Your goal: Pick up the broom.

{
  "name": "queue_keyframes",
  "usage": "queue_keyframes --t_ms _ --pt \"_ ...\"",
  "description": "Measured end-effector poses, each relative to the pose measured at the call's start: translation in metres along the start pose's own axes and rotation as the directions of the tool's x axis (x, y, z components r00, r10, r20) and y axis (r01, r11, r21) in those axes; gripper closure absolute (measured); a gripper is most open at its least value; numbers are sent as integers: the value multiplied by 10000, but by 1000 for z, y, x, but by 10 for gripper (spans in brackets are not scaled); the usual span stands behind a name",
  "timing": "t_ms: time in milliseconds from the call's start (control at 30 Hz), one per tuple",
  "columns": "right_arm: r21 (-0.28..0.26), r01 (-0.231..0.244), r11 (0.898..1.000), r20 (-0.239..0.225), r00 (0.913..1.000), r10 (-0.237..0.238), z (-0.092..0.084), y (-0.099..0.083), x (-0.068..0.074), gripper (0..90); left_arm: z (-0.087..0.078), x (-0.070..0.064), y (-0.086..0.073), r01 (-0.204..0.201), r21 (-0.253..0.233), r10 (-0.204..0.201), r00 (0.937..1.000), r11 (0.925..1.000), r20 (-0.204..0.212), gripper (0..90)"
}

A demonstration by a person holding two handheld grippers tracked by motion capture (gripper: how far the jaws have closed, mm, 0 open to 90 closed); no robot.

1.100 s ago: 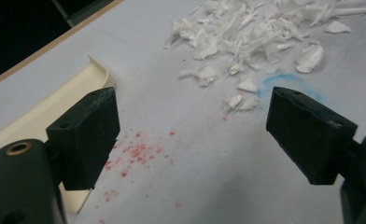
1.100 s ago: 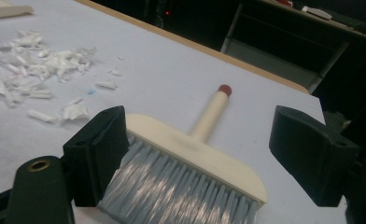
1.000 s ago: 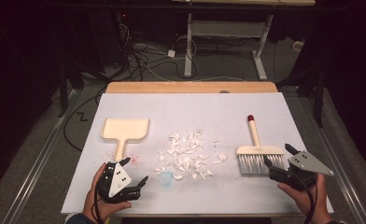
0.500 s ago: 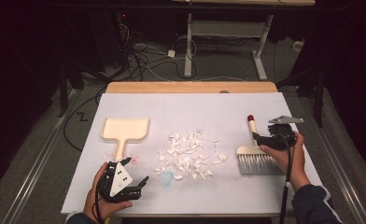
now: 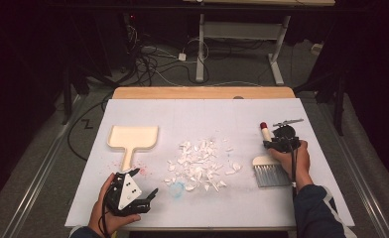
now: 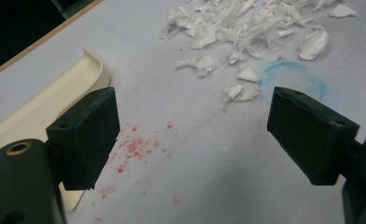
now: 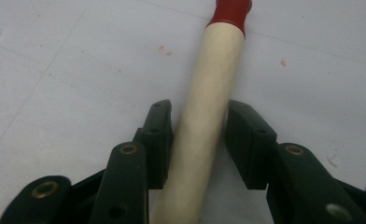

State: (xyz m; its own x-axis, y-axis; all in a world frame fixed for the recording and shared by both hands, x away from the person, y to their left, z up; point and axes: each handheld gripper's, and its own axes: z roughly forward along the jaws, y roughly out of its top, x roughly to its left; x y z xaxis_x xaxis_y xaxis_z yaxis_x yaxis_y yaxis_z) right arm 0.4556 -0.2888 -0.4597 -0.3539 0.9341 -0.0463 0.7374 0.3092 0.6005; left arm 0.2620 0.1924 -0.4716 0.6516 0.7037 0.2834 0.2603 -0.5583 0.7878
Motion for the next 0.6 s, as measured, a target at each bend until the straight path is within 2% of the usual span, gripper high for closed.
queue_keyframes --t_ms 133,300,400,467,600 --pt "-80 56 10000 -69 10000 -56 0 -1 0 695 0 0 1 -43 22 43 10000 10000 24 162" --pt "-185 191 9996 -126 9997 -193 -1 -2 0 707 1 -1 1 -107 74 106 9999 9999 46 162" --pt "-222 172 9996 -430 9989 -181 -3 -4 -3 707 1 -1 1 -55 37 55 10000 10000 15 162" --pt "-435 -97 9990 -701 9975 66 -6 -6 -8 708 0 0 0 -44 24 44 10000 10000 4 162" --pt "-1199 72 9928 -734 9972 -161 -25 -7 -11 708 -1 -1 0 -47 21 47 10000 10000 -16 162"
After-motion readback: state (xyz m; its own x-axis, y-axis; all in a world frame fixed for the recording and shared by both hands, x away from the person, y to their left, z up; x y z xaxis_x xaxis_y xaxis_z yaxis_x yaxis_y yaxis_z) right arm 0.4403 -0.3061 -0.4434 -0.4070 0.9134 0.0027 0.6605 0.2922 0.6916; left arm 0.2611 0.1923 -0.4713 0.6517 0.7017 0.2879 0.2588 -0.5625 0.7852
